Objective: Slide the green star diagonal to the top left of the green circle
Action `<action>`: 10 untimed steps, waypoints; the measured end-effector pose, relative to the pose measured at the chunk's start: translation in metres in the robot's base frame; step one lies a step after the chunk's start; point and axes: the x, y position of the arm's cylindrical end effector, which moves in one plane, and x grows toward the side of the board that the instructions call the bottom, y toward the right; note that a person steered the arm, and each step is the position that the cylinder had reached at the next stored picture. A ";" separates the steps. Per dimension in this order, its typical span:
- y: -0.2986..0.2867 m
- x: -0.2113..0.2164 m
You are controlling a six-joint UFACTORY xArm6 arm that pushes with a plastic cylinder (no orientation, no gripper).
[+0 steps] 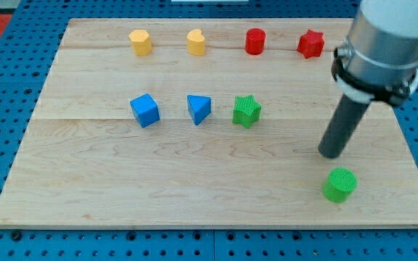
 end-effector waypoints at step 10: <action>-0.104 -0.015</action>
